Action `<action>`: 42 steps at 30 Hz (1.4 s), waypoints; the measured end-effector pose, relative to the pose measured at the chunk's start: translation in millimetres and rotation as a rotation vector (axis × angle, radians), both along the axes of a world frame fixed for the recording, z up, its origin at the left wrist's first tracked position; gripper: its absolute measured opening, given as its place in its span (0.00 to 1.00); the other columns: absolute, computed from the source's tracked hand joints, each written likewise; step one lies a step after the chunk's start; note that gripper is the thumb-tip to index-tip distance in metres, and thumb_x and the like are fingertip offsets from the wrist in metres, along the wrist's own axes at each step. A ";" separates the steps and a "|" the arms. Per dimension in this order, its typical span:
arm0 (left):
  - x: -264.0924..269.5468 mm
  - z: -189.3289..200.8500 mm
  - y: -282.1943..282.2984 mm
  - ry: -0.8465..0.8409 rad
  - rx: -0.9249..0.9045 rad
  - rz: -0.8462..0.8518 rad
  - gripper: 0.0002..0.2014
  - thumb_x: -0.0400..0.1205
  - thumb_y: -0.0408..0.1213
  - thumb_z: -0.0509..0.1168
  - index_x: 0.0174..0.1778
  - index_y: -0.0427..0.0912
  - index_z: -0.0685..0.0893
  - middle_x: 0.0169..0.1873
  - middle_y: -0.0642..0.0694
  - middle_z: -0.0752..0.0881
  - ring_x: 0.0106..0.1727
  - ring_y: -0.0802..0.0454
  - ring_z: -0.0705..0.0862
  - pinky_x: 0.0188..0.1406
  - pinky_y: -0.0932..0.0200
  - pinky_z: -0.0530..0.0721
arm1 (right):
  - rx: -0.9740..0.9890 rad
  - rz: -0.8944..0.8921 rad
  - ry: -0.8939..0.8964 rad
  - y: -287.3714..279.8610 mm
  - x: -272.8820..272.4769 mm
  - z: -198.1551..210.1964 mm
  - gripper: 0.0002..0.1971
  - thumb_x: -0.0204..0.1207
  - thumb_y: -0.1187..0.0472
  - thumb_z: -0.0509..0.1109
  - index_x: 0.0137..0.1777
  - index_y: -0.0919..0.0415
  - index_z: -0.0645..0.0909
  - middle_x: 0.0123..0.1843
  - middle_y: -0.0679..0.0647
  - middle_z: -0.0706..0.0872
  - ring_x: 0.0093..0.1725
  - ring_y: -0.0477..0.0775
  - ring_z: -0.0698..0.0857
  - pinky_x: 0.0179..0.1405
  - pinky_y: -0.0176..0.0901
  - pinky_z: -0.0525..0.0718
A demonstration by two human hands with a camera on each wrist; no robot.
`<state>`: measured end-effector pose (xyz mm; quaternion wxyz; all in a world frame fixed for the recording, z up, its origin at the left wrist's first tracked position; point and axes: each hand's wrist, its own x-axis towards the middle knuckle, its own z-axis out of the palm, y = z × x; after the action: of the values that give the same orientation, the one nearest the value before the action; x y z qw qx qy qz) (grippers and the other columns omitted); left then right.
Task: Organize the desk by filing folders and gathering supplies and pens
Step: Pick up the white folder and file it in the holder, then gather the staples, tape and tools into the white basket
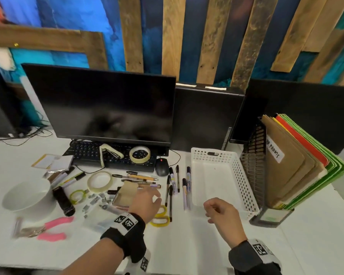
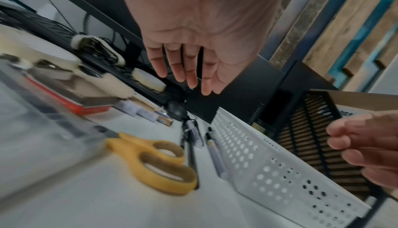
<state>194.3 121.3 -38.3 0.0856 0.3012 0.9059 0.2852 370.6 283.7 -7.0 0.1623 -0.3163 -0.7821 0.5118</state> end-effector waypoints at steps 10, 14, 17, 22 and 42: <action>-26.8 -17.6 -76.0 -0.032 -0.081 0.137 0.11 0.77 0.37 0.64 0.53 0.43 0.87 0.58 0.43 0.84 0.59 0.46 0.81 0.62 0.55 0.79 | -0.012 0.202 -0.051 -57.1 -45.1 -31.1 0.12 0.71 0.61 0.66 0.30 0.44 0.82 0.34 0.41 0.86 0.36 0.45 0.82 0.43 0.45 0.84; -41.7 -21.2 -116.6 -0.028 -0.111 0.179 0.13 0.77 0.35 0.64 0.55 0.47 0.87 0.61 0.44 0.83 0.64 0.46 0.79 0.66 0.57 0.75 | 0.018 0.292 -0.152 -86.5 -65.7 -39.0 0.13 0.77 0.62 0.67 0.32 0.47 0.79 0.36 0.48 0.84 0.33 0.46 0.79 0.38 0.41 0.80; -54.0 -25.8 -142.5 -0.060 -0.152 0.177 0.14 0.76 0.36 0.65 0.57 0.48 0.85 0.66 0.45 0.79 0.69 0.45 0.75 0.70 0.56 0.72 | 0.049 0.365 -0.215 -106.9 -78.7 -44.6 0.12 0.76 0.63 0.68 0.34 0.46 0.78 0.38 0.46 0.82 0.35 0.43 0.78 0.39 0.31 0.75; -67.9 -32.1 -164.1 -0.114 -0.209 0.123 0.17 0.76 0.38 0.65 0.62 0.49 0.82 0.66 0.46 0.77 0.69 0.45 0.74 0.70 0.56 0.71 | 0.168 0.468 -0.334 -134.5 -97.5 -55.0 0.04 0.77 0.62 0.68 0.47 0.52 0.76 0.49 0.48 0.81 0.45 0.46 0.78 0.44 0.28 0.71; -103.4 -48.6 -205.0 -0.112 -0.266 -0.071 0.26 0.77 0.45 0.65 0.72 0.47 0.72 0.70 0.49 0.73 0.70 0.47 0.71 0.71 0.55 0.70 | 0.645 0.604 -0.570 -195.0 -151.3 -73.4 0.33 0.68 0.50 0.69 0.73 0.49 0.64 0.74 0.47 0.68 0.73 0.53 0.68 0.71 0.45 0.70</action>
<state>90.9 -83.7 -87.0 0.1854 0.3028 0.9182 0.1756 219.3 88.8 -80.4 -0.1226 -0.1373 -0.9694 0.1625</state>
